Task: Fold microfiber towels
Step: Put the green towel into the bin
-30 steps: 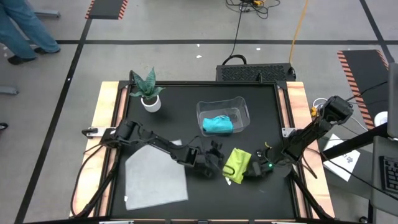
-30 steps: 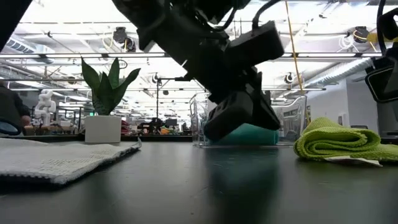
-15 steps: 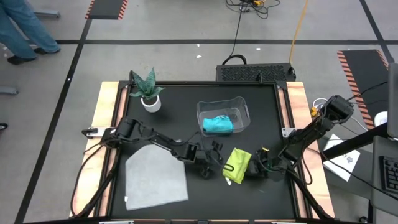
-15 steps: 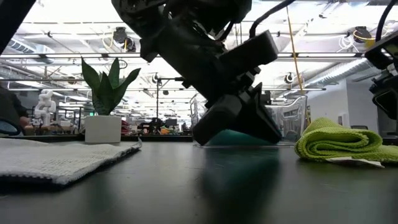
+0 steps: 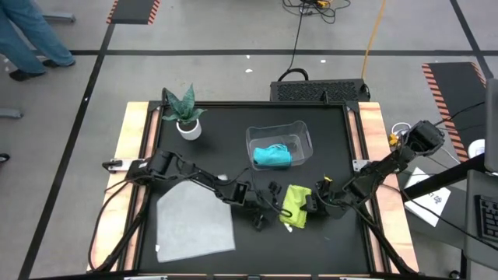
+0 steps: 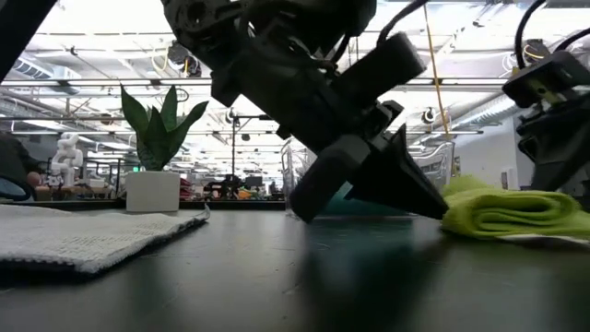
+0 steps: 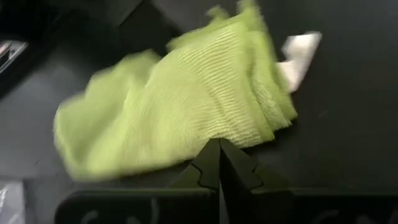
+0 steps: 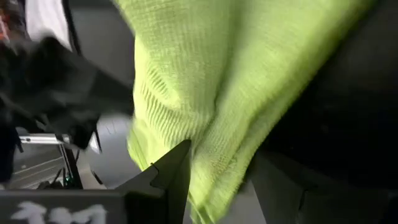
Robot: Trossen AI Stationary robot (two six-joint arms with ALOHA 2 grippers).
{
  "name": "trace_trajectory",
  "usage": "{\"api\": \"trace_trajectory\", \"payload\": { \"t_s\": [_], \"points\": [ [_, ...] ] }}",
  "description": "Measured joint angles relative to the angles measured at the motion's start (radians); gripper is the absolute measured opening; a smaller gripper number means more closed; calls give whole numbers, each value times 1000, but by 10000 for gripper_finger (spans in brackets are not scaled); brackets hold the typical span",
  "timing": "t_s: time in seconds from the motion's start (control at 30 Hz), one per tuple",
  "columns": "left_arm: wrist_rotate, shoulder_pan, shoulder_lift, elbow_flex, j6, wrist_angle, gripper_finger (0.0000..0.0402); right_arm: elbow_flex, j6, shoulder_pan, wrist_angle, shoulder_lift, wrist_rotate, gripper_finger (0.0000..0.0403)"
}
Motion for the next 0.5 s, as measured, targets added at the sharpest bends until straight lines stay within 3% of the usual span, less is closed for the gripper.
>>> {"api": "trace_trajectory", "payload": {
  "t_s": [0.5],
  "points": [
    [17,10,0,0,-34,79,2,-2,-312,-82,219,1,63,153]
  ]
}}
